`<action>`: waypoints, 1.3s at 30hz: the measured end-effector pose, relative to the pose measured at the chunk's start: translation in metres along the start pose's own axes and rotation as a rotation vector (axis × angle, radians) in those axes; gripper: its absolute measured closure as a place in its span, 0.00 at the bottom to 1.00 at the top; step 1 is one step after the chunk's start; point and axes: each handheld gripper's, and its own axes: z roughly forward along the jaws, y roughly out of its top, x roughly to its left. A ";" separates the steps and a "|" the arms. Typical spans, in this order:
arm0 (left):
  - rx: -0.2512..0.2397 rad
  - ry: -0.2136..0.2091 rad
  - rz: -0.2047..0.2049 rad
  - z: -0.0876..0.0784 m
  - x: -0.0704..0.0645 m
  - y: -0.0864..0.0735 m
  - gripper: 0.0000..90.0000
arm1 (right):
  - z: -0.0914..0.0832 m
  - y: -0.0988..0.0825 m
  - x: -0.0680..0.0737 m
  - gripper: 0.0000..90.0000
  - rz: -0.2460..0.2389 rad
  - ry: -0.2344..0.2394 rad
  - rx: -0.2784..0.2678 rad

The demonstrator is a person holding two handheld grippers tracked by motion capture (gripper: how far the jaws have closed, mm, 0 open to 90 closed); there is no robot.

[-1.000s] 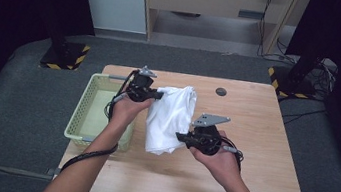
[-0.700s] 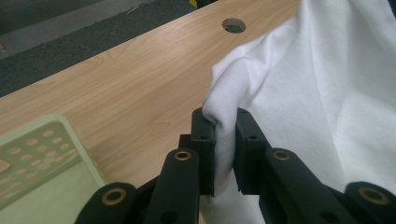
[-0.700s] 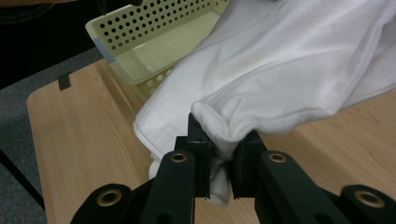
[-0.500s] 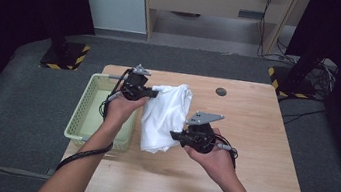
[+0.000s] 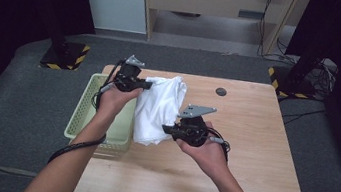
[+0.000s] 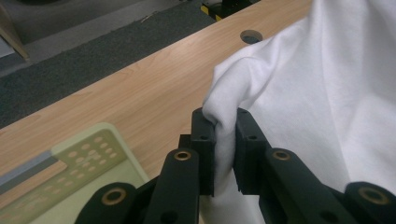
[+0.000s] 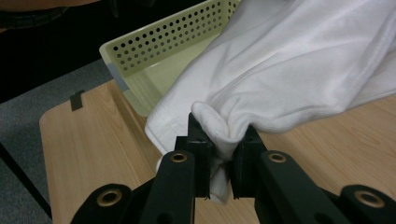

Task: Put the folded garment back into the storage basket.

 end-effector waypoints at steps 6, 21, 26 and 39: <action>-0.020 0.010 -0.037 -0.009 0.015 -0.007 0.90 | 0.010 0.010 0.005 0.90 -0.014 0.013 -0.003; -0.028 0.052 -0.068 -0.036 0.048 -0.019 0.90 | 0.038 0.034 0.013 0.90 -0.012 0.044 -0.008; -0.027 0.068 -0.081 -0.042 0.060 -0.025 0.90 | 0.052 0.042 0.016 0.90 -0.014 0.058 -0.003; -0.002 0.107 -0.078 -0.053 0.081 -0.038 0.90 | 0.088 0.049 0.027 0.89 -0.020 0.088 0.012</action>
